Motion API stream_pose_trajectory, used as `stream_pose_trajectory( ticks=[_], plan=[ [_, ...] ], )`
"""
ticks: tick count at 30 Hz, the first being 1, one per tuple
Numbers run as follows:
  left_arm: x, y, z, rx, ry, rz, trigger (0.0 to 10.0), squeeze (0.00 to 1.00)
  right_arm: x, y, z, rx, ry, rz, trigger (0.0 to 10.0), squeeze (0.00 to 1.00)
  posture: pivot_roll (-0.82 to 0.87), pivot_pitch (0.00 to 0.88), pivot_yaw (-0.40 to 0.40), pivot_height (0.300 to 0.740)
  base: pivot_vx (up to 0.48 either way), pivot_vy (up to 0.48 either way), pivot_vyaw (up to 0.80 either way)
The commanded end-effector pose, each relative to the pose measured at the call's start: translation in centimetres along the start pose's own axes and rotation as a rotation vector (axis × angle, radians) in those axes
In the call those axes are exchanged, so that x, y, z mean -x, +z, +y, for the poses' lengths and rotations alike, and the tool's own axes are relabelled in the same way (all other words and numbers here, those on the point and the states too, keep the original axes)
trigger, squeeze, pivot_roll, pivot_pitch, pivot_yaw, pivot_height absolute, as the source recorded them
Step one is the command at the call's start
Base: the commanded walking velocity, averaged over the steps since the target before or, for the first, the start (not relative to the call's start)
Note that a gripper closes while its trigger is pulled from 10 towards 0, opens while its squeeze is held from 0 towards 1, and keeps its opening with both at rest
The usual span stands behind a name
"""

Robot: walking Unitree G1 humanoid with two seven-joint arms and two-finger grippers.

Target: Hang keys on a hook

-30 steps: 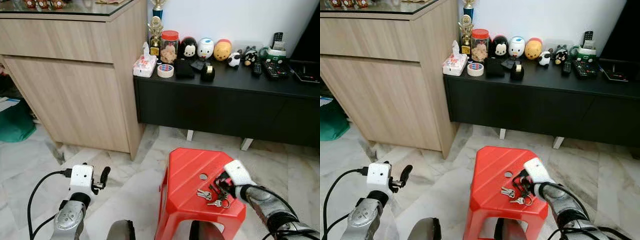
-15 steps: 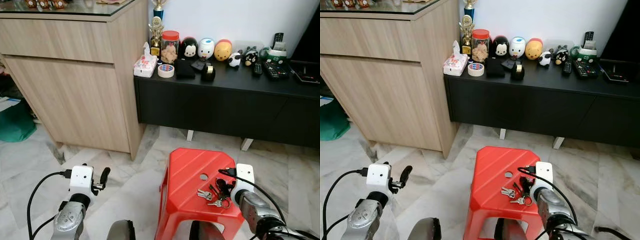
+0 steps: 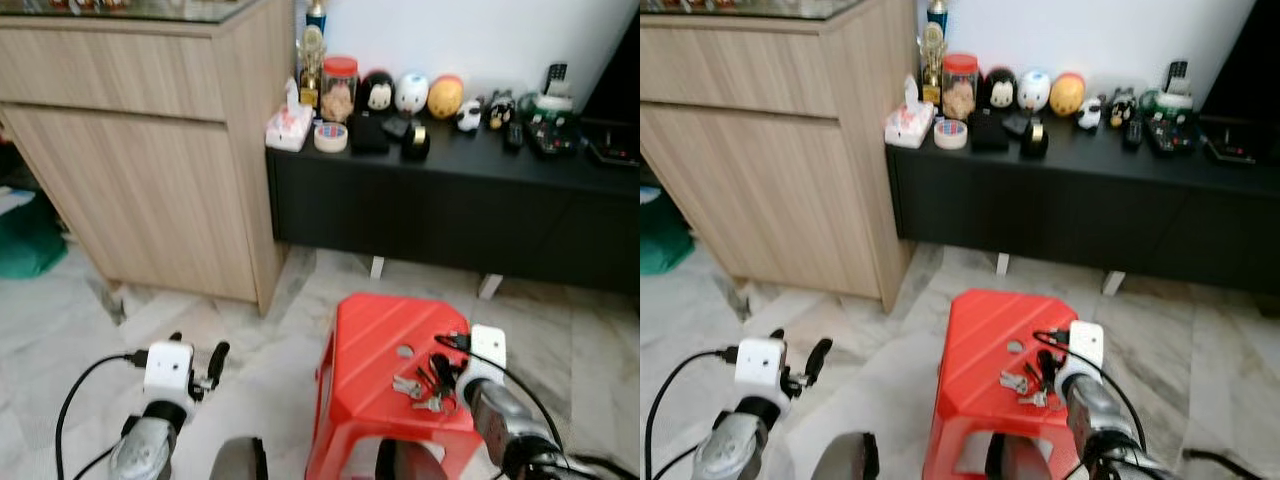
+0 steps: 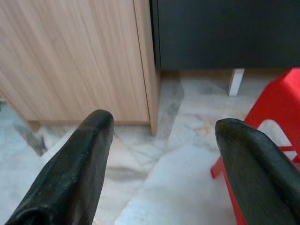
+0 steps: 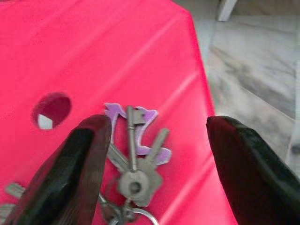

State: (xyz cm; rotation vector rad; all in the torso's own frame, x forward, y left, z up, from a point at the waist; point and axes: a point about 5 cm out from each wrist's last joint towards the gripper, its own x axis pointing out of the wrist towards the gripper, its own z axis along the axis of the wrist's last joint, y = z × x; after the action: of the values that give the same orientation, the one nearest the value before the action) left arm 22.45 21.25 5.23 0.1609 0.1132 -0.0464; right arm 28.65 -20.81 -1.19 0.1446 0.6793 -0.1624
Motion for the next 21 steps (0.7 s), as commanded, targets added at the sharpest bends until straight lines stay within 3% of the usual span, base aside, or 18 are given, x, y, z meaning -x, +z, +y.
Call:
stream_pose_trajectory(
  ticks=[1,16,17,18,21],
  plan=[
    [0.3,0.2,-0.2,-0.002,-0.006,0.004,10.0,0.00,0.0,0.3,-0.2,-0.011,-0.013,-0.010,10.0,0.00,0.12,0.103,-0.084,0.590,0.000,0.000,0.00],
    [2.2,0.1,-0.2,-0.005,0.005,0.041,10.0,0.00,0.4,-2.7,-0.2,0.003,-0.020,0.138,10.0,0.00,0.13,0.139,-0.089,0.590,0.000,0.000,0.00],
    [2.3,0.2,-0.2,-0.005,0.006,0.041,10.0,0.00,0.4,-2.8,-0.2,0.005,-0.015,0.141,4.7,0.00,0.13,0.139,-0.089,0.590,0.000,0.000,0.00],
    [2.3,0.2,-0.2,-0.005,0.007,0.042,10.0,0.00,0.4,-2.8,-0.2,0.006,-0.012,0.142,4.7,0.00,0.14,0.138,-0.089,0.590,0.000,0.000,0.00],
    [2.3,0.4,-0.1,-0.006,0.010,0.041,10.0,0.00,0.3,-2.6,0.2,0.007,0.004,0.133,0.8,0.00,0.14,0.136,-0.090,0.590,0.000,0.000,0.00]
  ],
)
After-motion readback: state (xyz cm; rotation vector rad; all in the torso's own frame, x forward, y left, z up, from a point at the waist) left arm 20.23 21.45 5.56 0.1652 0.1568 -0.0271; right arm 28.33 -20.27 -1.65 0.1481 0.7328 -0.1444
